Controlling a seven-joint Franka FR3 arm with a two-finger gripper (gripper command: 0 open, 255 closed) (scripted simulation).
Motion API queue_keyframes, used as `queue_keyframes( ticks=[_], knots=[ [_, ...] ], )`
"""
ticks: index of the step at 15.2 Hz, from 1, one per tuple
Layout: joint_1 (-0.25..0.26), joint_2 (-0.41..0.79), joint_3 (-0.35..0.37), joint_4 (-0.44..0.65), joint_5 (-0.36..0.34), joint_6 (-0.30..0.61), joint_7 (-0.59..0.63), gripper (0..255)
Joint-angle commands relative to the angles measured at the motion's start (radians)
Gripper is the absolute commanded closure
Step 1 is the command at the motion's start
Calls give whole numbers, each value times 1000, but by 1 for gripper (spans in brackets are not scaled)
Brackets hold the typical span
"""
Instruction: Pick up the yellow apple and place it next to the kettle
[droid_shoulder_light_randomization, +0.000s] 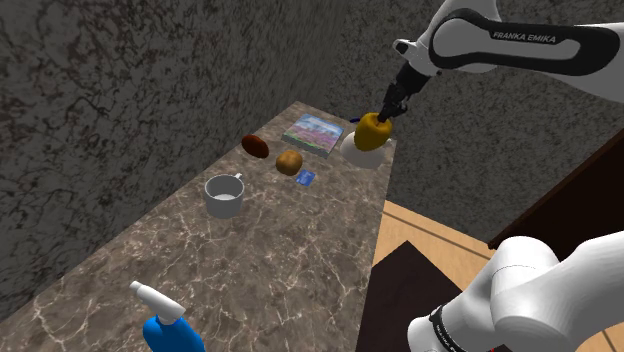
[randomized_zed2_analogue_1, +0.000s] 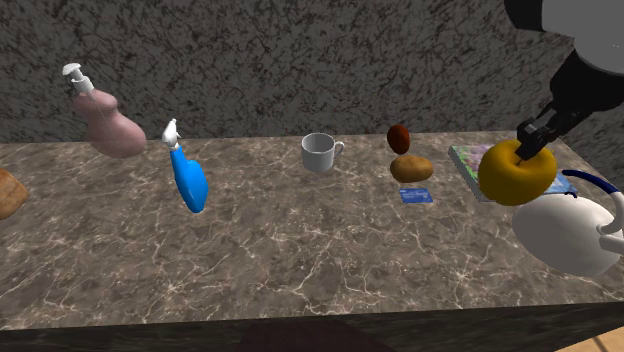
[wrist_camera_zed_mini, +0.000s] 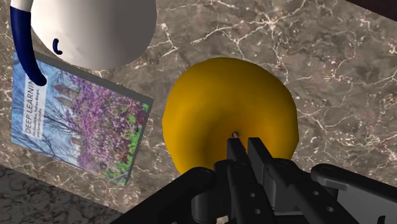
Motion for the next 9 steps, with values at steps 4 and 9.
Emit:
queue_keyframes(
  ticks=[4,9],
  knots=[
    [-3,5,-9,-62,-2,68,-4,255],
    [-4,16,-18,-120,-2,136,-8,255]
  ],
)
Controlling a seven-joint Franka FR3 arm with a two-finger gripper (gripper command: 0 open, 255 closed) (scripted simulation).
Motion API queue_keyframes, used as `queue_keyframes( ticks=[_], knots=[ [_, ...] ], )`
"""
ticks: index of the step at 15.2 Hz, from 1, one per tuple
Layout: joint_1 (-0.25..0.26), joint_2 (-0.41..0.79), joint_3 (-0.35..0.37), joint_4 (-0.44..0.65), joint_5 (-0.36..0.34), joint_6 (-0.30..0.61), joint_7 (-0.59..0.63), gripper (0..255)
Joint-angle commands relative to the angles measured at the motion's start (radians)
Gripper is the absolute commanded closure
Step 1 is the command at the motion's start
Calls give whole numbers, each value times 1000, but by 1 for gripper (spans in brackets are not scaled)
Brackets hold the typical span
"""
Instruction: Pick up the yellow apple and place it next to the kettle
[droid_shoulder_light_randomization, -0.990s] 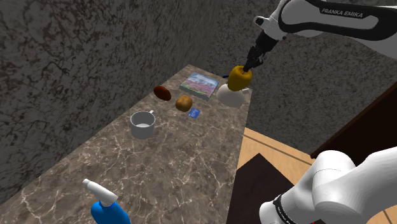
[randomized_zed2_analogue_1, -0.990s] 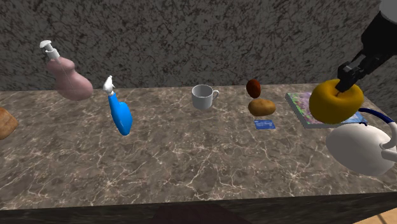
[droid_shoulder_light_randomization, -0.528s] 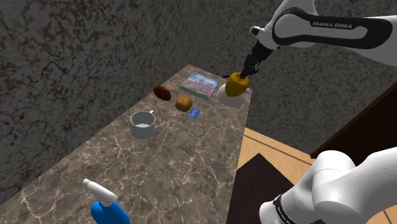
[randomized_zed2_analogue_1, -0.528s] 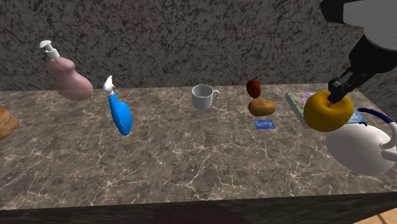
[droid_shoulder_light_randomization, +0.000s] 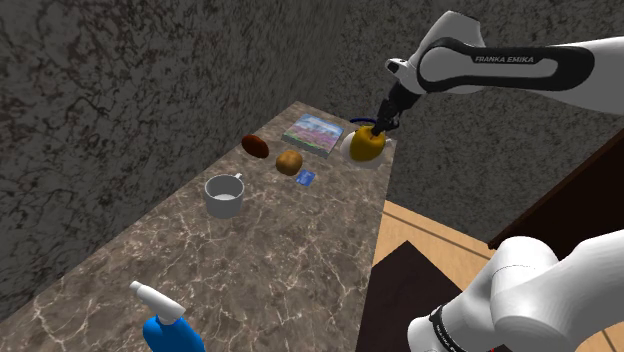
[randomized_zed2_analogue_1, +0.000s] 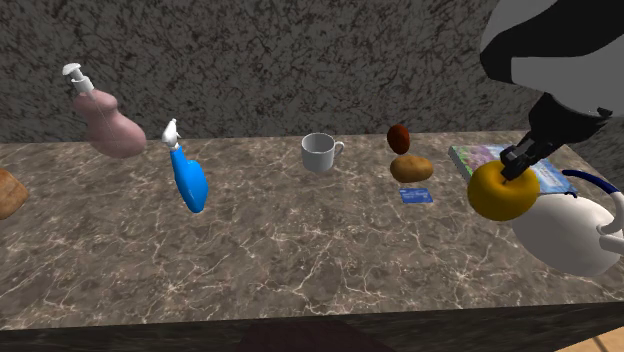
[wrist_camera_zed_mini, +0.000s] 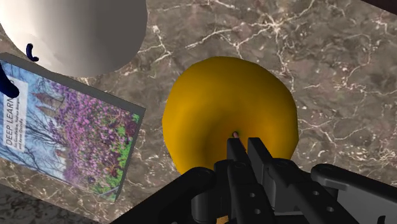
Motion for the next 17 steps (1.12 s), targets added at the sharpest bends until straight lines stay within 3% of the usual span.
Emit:
queue_keyframes(
  ticks=[1,17],
  knots=[
    [-1,5,-5,-22,0,27,-3,255],
    [8,87,-44,-172,28,254,-37,255]
  ],
)
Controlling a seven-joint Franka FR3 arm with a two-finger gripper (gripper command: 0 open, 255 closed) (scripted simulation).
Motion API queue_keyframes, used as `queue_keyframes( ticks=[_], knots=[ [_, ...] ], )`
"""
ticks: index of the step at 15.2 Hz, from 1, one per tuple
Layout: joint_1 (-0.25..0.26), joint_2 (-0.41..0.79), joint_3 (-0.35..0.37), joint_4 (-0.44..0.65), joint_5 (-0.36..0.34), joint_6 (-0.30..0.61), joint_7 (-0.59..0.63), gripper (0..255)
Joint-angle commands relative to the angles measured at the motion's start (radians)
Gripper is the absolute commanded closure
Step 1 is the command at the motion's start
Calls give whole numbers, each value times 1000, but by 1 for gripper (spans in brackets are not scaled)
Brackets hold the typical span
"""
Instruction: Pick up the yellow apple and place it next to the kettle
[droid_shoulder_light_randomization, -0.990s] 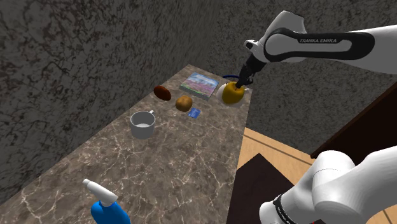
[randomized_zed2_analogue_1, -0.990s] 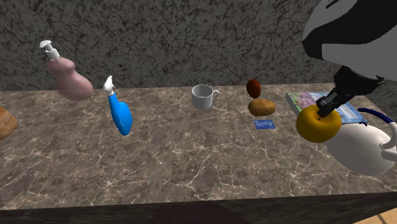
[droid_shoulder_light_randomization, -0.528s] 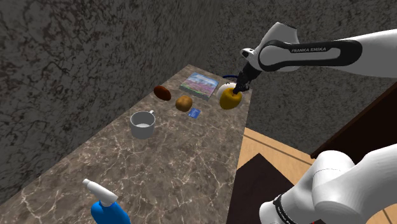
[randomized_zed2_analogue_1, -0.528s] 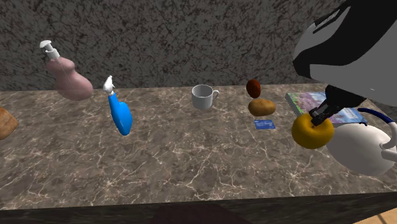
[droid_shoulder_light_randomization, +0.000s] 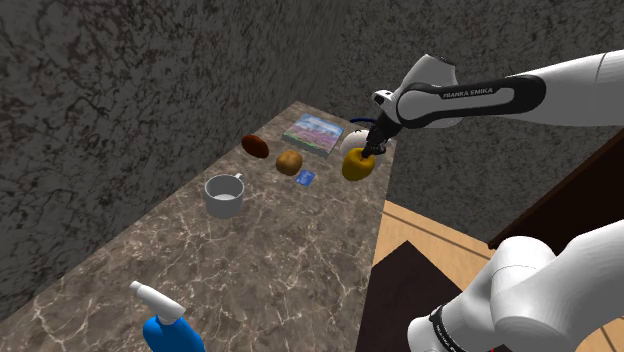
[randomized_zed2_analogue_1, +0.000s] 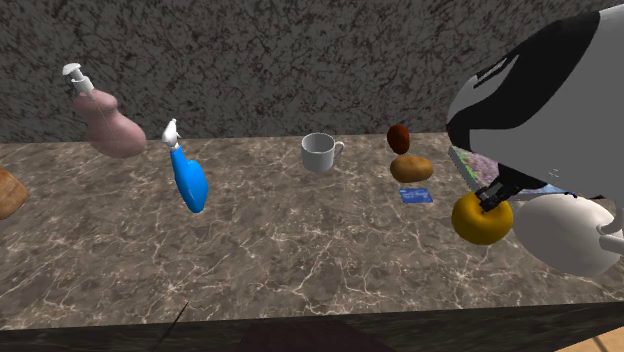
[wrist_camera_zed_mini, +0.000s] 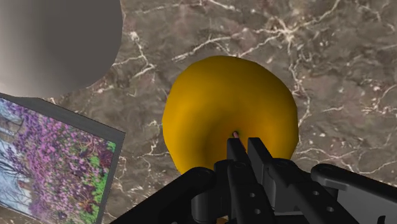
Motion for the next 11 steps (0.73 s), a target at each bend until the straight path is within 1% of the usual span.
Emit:
queue_keyframes(
  ticks=[1,2,10,11],
  knots=[
    [1,10,-4,-18,5,28,-5,255],
    [4,22,-9,-28,10,49,-10,255],
    [4,22,-9,-28,11,49,-10,255],
    [4,22,-9,-28,11,49,-10,0]
  ],
)
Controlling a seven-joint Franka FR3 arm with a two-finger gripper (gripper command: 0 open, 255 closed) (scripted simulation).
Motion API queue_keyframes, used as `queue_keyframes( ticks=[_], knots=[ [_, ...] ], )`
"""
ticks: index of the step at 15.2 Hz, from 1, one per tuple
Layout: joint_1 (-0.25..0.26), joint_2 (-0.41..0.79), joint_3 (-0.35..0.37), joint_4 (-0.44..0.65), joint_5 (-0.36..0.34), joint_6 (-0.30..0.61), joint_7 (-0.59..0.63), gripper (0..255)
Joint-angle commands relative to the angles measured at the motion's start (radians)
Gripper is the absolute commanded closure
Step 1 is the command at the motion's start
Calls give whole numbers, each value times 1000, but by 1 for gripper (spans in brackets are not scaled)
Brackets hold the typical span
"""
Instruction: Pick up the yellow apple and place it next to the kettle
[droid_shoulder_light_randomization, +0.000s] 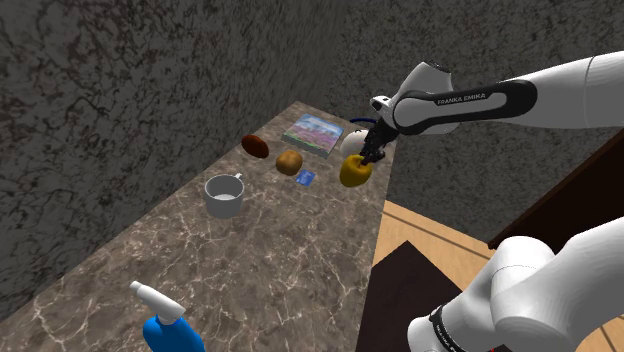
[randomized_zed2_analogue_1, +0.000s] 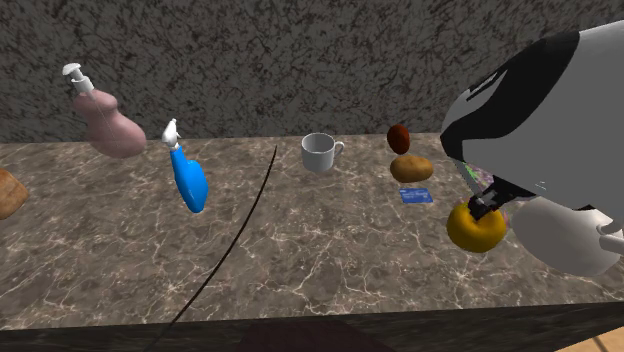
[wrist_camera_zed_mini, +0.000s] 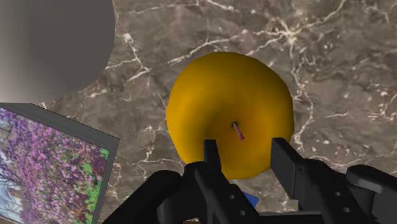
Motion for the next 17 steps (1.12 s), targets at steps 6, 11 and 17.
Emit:
queue_keyframes(
  ticks=[6,11,17],
  knots=[
    [-6,-28,8,10,-16,-36,12,0],
    [-22,-98,31,45,-46,-136,35,0],
    [-22,-98,31,45,-46,-136,35,0]
  ],
)
